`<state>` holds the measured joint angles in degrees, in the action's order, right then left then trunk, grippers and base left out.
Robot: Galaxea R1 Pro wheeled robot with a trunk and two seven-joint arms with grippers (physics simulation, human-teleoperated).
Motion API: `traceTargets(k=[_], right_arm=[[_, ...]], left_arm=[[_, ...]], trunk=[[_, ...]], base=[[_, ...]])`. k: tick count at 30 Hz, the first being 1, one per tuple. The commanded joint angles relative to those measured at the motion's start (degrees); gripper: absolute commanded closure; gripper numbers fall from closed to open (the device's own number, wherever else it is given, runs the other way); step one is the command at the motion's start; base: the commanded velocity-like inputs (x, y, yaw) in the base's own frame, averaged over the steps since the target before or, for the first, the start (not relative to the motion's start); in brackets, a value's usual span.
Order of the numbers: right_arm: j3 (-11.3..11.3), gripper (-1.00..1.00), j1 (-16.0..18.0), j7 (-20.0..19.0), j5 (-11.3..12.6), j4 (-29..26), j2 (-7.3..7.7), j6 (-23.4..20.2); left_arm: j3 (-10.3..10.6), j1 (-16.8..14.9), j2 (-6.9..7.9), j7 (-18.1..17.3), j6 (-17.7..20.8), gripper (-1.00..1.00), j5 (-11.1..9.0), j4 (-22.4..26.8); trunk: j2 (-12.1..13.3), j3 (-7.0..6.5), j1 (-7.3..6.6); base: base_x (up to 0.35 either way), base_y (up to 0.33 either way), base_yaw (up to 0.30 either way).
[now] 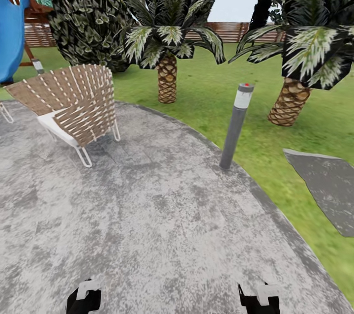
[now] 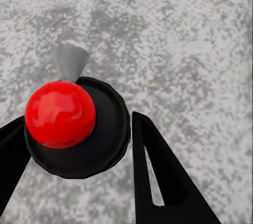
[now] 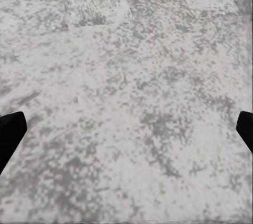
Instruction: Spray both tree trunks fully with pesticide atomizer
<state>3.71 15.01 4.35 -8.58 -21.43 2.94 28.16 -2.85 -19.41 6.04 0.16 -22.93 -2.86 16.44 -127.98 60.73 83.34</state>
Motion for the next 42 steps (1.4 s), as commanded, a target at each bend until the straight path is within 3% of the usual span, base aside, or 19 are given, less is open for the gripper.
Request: traceTargets(k=[1,30,36,37,42], right_arm=[[0.26,-1.0,0.04,0.22,-0.62,0.07,-0.04,0.16],[0.59,-1.0,0.06,0.23,-0.5,0.07,0.4,0.06],[4.68,-1.0,0.05,0.22,-0.47,0.04,0.32,0.05],[6.39,-1.0,0.05,0.22,-0.47,0.01,0.32,0.05],[7.81,-1.0,0.08,0.21,-0.48,-0.01,0.28,0.05]], left_arm=[[0.0,-0.01,0.01,-0.09,-0.18,1.0,-0.29,-0.01],[-0.05,-0.01,0.11,0.25,-0.1,1.0,-0.3,-0.16],[-0.05,-0.01,0.13,0.27,-0.1,1.0,-0.3,-0.15],[-0.05,-0.01,0.12,0.27,-0.1,1.0,-0.3,-0.17],[-0.05,-0.01,0.12,0.27,-0.1,1.0,-0.3,-0.18]], trunk=[[-0.02,0.03,-0.01],[-0.02,-0.78,-0.01],[-0.02,-0.79,-0.01],[-0.02,-0.8,-0.01],[-0.02,-0.8,-0.01]], base=[[0.0,0.0,-0.3],[0.0,0.0,-0.3],[0.0,0.0,-0.3],[0.0,0.0,-0.3],[0.0,0.0,-0.3]])
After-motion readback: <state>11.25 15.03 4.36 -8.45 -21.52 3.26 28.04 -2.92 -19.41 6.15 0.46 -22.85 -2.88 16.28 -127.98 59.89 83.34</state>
